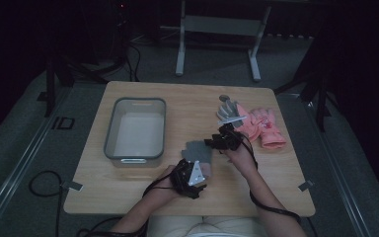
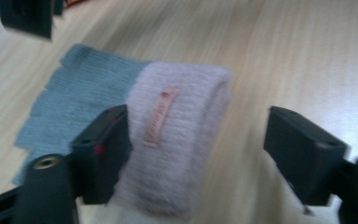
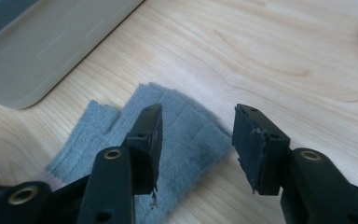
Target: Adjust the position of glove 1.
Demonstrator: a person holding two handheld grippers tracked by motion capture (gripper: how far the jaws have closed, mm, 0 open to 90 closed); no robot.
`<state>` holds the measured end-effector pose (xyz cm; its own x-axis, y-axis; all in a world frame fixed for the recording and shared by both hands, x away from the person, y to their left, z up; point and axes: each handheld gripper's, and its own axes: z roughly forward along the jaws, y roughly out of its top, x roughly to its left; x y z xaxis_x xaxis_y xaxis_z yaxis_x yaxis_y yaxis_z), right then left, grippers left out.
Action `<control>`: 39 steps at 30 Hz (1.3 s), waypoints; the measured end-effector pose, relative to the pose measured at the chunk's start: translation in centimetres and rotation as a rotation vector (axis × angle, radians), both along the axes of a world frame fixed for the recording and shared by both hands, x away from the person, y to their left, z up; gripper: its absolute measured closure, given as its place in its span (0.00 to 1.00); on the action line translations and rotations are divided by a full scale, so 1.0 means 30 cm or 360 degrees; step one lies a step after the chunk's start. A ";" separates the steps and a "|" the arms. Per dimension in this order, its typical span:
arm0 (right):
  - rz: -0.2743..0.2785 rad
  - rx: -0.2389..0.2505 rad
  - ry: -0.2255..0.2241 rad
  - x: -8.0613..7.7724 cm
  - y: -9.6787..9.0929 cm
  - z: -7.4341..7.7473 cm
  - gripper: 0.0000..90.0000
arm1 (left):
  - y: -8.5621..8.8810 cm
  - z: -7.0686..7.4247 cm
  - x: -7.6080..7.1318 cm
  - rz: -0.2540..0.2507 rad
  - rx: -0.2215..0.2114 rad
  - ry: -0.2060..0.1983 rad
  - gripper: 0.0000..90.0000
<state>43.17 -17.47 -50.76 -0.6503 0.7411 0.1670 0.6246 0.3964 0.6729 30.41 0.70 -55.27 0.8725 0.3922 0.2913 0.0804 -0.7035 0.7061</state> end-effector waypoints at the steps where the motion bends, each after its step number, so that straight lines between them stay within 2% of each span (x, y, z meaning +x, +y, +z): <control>1: 0.0000 0.0000 0.0000 0.000 0.000 0.000 0.57 | 0.000 0.000 0.000 0.0000 0.0000 0.0000 0.31; 2: -0.0004 -0.0005 0.0008 0.006 0.004 -0.010 0.55 | 0.003 -0.001 0.011 -0.0010 0.0005 -0.0006 0.31; 4: -0.0011 -0.0004 0.0037 0.019 0.013 -0.035 0.50 | 0.010 0.001 0.020 -0.0020 -0.0001 -0.0001 0.38; 9: -0.0017 -0.0042 0.0085 0.033 0.027 -0.070 0.39 | -0.004 -0.008 0.014 -0.0033 0.0105 -0.0074 0.42; 11: -0.0029 -0.0087 0.0072 0.035 0.032 -0.081 0.38 | -0.006 -0.012 0.012 -0.0020 0.0117 -0.0093 0.43; 12: -0.0022 -0.0088 0.0096 0.037 0.035 -0.087 0.36 | -0.005 -0.014 0.013 -0.0018 0.0117 -0.0094 0.44; 15: -0.0008 -0.0131 0.0134 0.037 0.047 -0.112 0.35 | -0.010 -0.021 0.007 -0.0012 0.0173 -0.0170 0.50; 17: -0.0023 -0.0115 0.0147 0.035 0.049 -0.119 0.37 | -0.011 -0.025 0.004 -0.0021 0.0211 -0.0233 0.57; 20: -0.0039 -0.0111 0.0158 0.035 0.053 -0.118 0.38 | -0.008 -0.029 0.002 -0.0025 0.0217 -0.0258 0.63; 23: -0.0016 -0.0099 0.0182 0.033 0.067 -0.115 0.45 | 0.010 -0.021 0.016 0.0002 0.0125 -0.0165 0.72; 24: 0.0004 -0.0083 0.0199 0.033 0.070 -0.114 0.53 | 0.017 -0.019 0.022 0.0007 0.0094 -0.0133 0.73; 26: 0.0008 -0.0039 0.0249 0.036 0.074 -0.114 0.59 | 0.021 -0.014 0.030 0.0012 0.0072 -0.0089 0.75; 27: 0.0016 -0.0024 0.0281 0.036 0.078 -0.113 0.69 | 0.020 -0.012 0.031 0.0011 0.0078 -0.0080 0.76; 28: 0.0027 0.0010 0.0305 0.035 0.081 -0.112 0.71 | 0.020 -0.008 0.035 0.0014 0.0077 -0.0060 0.76; 30: 0.0027 0.0041 0.0302 0.028 0.089 -0.108 0.80 | 0.013 -0.002 0.032 0.0011 0.0126 -0.0074 0.77; 31: 0.0027 0.0041 0.0302 0.028 0.089 -0.108 0.80 | 0.013 -0.002 0.032 0.0011 0.0126 -0.0074 0.77; 32: 0.0038 0.0044 0.0273 0.022 0.093 -0.101 0.80 | 0.013 -0.002 0.032 0.0011 0.0126 -0.0074 0.77; 33: 0.0048 0.0078 0.0225 0.012 0.091 -0.075 0.82 | -0.004 0.018 0.027 0.0030 0.0201 -0.0073 0.78; 39: 0.0079 0.0088 0.0206 -0.004 0.084 -0.022 0.83 | 0.005 0.039 0.036 0.0002 0.0196 -0.0032 0.79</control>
